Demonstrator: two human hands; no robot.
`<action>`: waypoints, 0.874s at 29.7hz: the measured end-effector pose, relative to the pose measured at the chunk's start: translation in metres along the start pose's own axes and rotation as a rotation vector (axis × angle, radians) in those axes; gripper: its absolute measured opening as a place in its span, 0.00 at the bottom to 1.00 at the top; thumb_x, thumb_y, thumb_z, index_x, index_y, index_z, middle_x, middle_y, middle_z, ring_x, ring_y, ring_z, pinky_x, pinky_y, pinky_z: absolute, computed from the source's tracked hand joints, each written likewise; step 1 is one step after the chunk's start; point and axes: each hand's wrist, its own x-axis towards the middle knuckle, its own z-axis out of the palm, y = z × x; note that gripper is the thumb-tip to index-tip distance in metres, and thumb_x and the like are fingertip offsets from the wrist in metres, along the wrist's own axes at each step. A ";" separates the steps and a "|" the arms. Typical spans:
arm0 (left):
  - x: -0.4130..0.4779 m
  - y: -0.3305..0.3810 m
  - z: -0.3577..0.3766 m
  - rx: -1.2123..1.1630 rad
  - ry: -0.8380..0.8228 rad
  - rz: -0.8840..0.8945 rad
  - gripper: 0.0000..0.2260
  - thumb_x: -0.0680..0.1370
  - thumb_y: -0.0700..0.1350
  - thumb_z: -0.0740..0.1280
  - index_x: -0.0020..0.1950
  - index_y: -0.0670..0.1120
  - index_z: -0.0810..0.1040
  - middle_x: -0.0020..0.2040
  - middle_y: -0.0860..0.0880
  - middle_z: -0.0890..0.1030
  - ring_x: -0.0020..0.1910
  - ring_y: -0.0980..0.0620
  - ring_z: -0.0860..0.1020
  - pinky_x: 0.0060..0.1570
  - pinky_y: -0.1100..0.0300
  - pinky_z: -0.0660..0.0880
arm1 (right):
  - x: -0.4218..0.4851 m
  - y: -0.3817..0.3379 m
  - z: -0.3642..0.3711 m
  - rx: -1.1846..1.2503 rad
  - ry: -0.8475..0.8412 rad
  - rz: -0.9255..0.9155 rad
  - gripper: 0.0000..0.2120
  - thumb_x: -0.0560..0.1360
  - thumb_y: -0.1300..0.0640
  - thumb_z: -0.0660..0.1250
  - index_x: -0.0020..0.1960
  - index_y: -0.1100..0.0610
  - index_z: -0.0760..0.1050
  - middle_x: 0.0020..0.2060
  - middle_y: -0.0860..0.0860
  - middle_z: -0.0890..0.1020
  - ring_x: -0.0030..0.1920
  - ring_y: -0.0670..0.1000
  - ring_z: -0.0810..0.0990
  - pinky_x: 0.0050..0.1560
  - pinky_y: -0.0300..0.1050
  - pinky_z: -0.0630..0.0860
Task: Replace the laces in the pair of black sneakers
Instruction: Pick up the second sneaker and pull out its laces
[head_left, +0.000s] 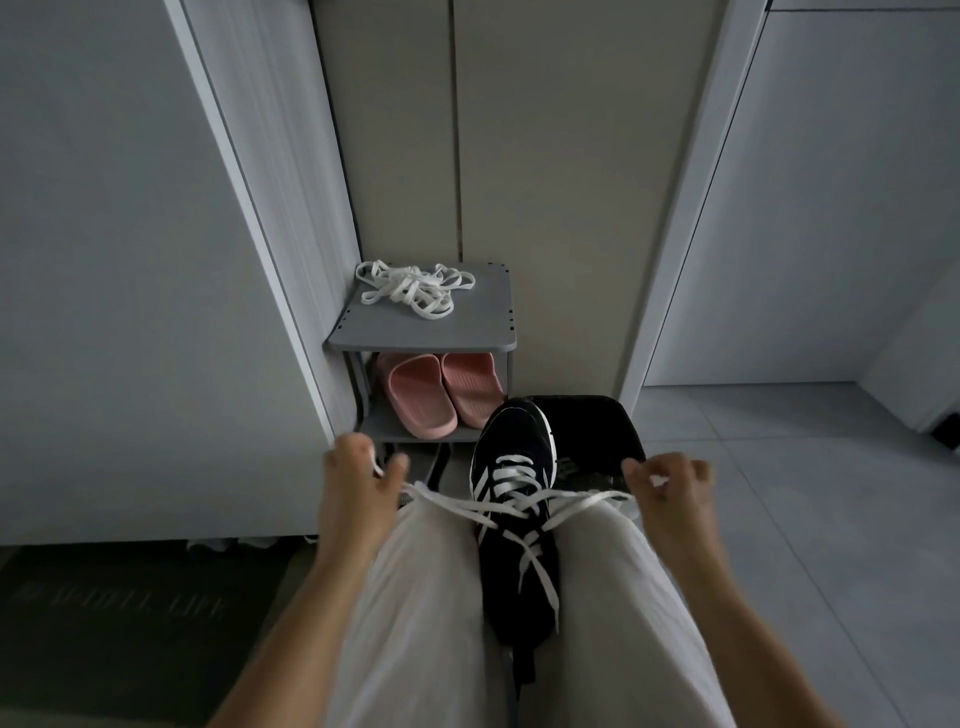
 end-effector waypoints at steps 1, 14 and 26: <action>-0.015 0.002 0.007 0.074 -0.053 0.139 0.11 0.75 0.41 0.67 0.55 0.42 0.70 0.51 0.49 0.67 0.43 0.50 0.73 0.43 0.60 0.69 | -0.008 -0.005 0.004 -0.112 -0.126 -0.004 0.15 0.78 0.49 0.61 0.44 0.61 0.75 0.43 0.53 0.73 0.40 0.53 0.72 0.44 0.44 0.68; -0.016 -0.014 -0.002 0.024 -0.260 0.278 0.12 0.74 0.39 0.69 0.35 0.51 0.70 0.32 0.53 0.75 0.31 0.57 0.73 0.33 0.65 0.68 | -0.005 0.003 0.018 0.464 -0.013 0.151 0.16 0.79 0.60 0.59 0.32 0.58 0.66 0.26 0.53 0.67 0.27 0.50 0.65 0.27 0.41 0.62; -0.025 0.005 0.021 0.247 -0.423 0.460 0.19 0.76 0.42 0.65 0.67 0.49 0.70 0.63 0.51 0.73 0.57 0.53 0.74 0.56 0.64 0.68 | -0.002 -0.007 0.022 -0.297 -0.271 -0.331 0.12 0.73 0.54 0.69 0.55 0.56 0.76 0.52 0.51 0.74 0.54 0.53 0.73 0.51 0.45 0.68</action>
